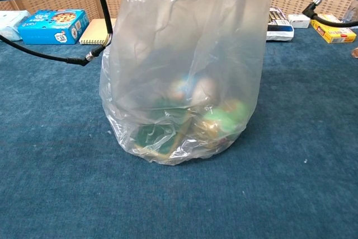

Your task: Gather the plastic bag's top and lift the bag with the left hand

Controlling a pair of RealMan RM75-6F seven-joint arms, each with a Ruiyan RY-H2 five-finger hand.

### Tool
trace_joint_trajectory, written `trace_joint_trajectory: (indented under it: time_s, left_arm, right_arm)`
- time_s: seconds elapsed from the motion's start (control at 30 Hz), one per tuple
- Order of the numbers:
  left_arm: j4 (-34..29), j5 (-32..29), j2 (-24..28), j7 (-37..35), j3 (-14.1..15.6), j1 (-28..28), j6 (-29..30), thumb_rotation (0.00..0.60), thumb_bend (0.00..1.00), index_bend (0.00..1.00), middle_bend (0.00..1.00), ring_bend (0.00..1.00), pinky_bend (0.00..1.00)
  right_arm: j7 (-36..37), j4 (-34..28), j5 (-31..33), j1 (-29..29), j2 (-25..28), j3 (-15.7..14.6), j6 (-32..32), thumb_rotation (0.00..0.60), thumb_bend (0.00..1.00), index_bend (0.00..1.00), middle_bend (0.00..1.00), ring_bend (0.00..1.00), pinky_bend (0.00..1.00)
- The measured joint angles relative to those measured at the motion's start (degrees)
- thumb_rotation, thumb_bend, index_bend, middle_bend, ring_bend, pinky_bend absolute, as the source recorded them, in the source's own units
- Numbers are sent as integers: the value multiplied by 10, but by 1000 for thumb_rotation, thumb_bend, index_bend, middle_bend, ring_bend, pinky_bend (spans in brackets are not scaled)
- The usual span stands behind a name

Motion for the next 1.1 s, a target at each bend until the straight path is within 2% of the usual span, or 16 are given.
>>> trace_joint_trajectory:
  time_s: [0.33, 1.1]
  left_arm:
    - [14, 10, 5, -19, 11, 10, 10, 0, 173, 342, 228, 382, 228]
    - [49, 34, 19, -63, 44, 30, 37, 0, 174, 341, 228, 388, 229]
  right_arm:
    - [16, -17, -23, -18, 24, -13, -8, 600, 22, 16, 61, 6, 45]
    - [59, -41, -74, -52, 68, -27, -13, 600, 22, 16, 65, 11, 46]
